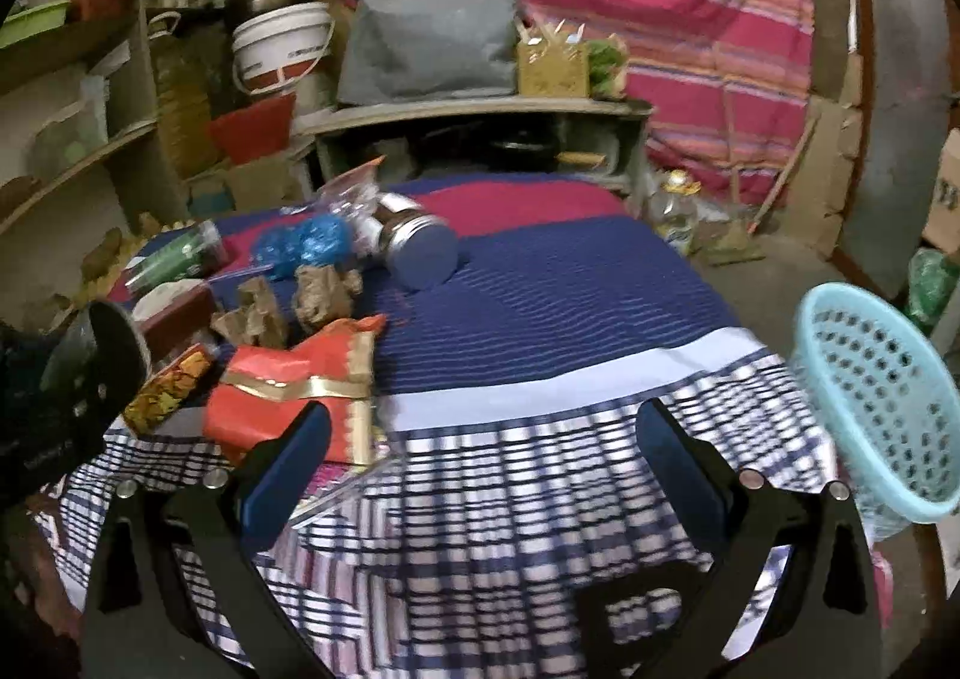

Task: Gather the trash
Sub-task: 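Grasp the black ribbed plastic with the left tool while the right tool grasps the red-gold wrapper, then carry the black plastic and red-gold wrapper over the light-blue basket with both tools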

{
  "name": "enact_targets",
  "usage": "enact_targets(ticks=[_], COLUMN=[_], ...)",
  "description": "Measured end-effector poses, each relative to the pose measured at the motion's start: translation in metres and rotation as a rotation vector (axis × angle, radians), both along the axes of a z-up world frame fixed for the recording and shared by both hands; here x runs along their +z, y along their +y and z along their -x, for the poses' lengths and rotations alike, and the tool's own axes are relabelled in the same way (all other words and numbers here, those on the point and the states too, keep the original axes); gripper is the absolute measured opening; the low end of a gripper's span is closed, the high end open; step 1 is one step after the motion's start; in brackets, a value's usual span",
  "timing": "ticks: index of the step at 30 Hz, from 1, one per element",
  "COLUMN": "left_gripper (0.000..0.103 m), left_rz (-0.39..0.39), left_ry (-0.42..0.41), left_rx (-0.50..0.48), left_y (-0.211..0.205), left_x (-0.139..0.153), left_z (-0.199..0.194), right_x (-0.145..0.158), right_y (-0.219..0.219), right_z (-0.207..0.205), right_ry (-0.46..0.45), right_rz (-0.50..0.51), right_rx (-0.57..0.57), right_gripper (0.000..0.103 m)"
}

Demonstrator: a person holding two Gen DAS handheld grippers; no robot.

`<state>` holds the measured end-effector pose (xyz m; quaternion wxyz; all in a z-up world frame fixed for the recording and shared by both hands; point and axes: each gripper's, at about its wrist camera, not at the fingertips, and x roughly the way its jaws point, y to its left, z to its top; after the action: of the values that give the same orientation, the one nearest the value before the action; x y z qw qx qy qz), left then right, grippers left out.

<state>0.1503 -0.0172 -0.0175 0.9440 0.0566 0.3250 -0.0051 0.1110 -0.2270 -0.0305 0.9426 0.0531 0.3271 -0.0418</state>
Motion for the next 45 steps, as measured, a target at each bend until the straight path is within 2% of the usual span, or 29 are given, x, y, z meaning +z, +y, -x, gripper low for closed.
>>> enact_targets(ticks=[6,10,14,19,22,25,27,28,32,39,45], left_gripper=[0.092,0.092,0.092,0.092,0.092,0.092,0.092,0.092,0.092,0.092,0.092], left_rz=[0.075,0.043,0.051,0.089,0.099,0.094,0.081,0.077,0.067,0.083,0.093], left_ry=[0.044,0.018,0.039,0.059,0.054,0.058,0.058,0.057,0.057,0.042,-0.027], left_rx=[-0.012,-0.025,-0.020,0.011,0.026,0.019,0.012,0.010,0.001,0.003,-0.017], left_y=[0.019,0.018,0.025,0.040,0.045,0.044,0.041,0.039,0.036,0.037,0.030], left_x=[-0.003,-0.002,-0.012,-0.017,-0.016,-0.017,-0.018,-0.018,-0.019,-0.014,0.003], left_z=[-0.018,-0.020,-0.030,-0.037,-0.036,-0.036,-0.035,-0.033,-0.031,-0.026,-0.010], right_x=[-0.012,-0.019,-0.028,-0.035,-0.037,-0.036,-0.035,-0.035,-0.031,-0.012,0.006], right_y=[0.023,0.038,0.043,0.042,0.045,0.052,0.056,0.057,0.052,0.025,-0.006], right_z=[-0.025,-0.037,-0.043,-0.048,-0.049,-0.048,-0.046,-0.046,-0.043,-0.039,-0.036], right_ry=[0.034,0.057,0.094,0.132,0.140,0.137,0.137,0.135,0.125,0.079,0.030], right_rz=[0.042,0.078,0.078,0.045,0.031,0.030,0.022,0.032,0.011,-0.042,-0.093], right_rx=[0.066,0.109,0.135,0.161,0.188,0.231,0.264,0.264,0.271,0.240,0.187], right_gripper=[0.098,0.093,0.092,0.083,0.073,0.059,0.043,0.043,0.031,0.024,0.022])
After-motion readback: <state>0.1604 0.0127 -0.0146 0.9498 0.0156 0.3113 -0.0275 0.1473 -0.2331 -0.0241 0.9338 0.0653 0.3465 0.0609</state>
